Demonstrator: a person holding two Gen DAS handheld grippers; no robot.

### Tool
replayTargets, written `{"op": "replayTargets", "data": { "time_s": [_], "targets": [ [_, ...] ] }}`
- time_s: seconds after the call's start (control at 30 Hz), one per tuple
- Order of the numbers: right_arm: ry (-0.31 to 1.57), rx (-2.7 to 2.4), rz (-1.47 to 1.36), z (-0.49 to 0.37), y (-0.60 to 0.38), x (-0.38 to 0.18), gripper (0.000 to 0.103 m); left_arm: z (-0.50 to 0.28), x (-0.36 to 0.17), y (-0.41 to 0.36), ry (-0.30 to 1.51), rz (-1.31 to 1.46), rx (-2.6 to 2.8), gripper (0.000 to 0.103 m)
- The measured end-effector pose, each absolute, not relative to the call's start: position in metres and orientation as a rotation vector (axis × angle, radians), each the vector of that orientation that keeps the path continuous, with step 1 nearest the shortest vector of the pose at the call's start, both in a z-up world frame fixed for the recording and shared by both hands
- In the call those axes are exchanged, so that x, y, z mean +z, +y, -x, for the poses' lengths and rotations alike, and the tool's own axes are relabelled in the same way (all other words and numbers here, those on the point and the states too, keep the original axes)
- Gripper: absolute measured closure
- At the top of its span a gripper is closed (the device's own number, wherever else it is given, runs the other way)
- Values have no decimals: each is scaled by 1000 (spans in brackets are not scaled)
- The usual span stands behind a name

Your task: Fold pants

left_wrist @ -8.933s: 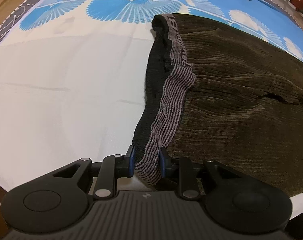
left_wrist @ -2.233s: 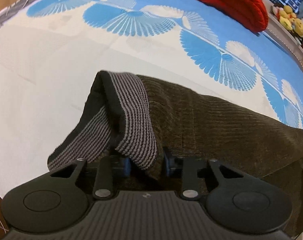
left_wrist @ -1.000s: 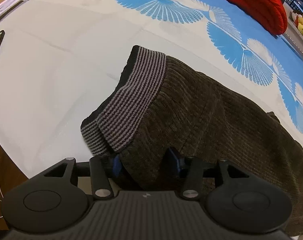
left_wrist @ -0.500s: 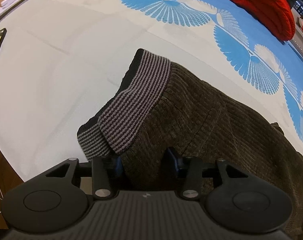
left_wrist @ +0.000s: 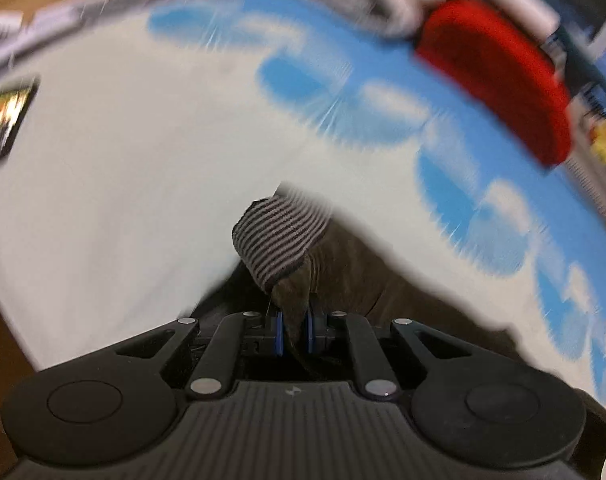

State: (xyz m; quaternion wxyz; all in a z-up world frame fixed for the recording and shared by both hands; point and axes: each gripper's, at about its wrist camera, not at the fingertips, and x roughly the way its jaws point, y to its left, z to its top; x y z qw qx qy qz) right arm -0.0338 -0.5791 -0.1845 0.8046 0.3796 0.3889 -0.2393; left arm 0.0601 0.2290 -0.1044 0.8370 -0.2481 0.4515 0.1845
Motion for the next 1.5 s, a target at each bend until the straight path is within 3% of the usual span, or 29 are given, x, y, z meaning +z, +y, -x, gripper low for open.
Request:
{"op": "replayTargets", "data": {
  "time_s": [0.07,0.17,0.23,0.3,0.63,0.7,0.77,0.8,0.83,0.87,0.9,0.93,1.07,1.13,1.33,1.5],
  "targets": [
    [895,-505,-839,51,-592,-204,103,-57,-112,234,994,568,393,91],
    [804,-489,-814,69,-608,-202,97,-55,-110,235,983,581,390,88],
    [766,-475,-918,73,-615,-208,87,-58,-111,230,999,569,389,71],
    [744,-453,-1044,67,-619,-219,64,-60,-116,225,1019,576,371,64],
    [806,-484,-1319,0,-594,-255,61,-70,-127,223,1044,586,354,60],
    [798,-496,-1309,-10,-589,-250,52,-72,-128,223,1049,588,358,60],
    [793,-509,-1294,-17,-585,-247,56,-76,-129,223,1053,583,367,60],
    [795,-526,-1284,-19,-584,-246,80,-77,-130,223,1053,582,371,60],
    [790,-536,-1279,-19,-585,-246,91,-77,-130,222,1051,577,377,65],
    [773,-539,-1285,-18,-586,-244,91,-78,-128,221,1044,563,384,71],
    [744,-550,-1276,-17,-587,-238,92,-78,-126,221,1031,546,390,85],
    [711,-560,-1240,-18,-589,-230,92,-77,-122,221,1011,542,386,89],
    [400,-470,-1044,6,-594,-161,93,-60,-93,227,835,552,356,91],
    [345,-463,-989,26,-596,-145,93,-54,-86,228,816,515,353,91],
    [862,-650,-959,45,-615,-205,94,-48,-127,235,1083,474,330,90],
    [743,-610,-886,52,-614,-182,96,-36,-114,232,1040,440,307,90]
  ]
}}
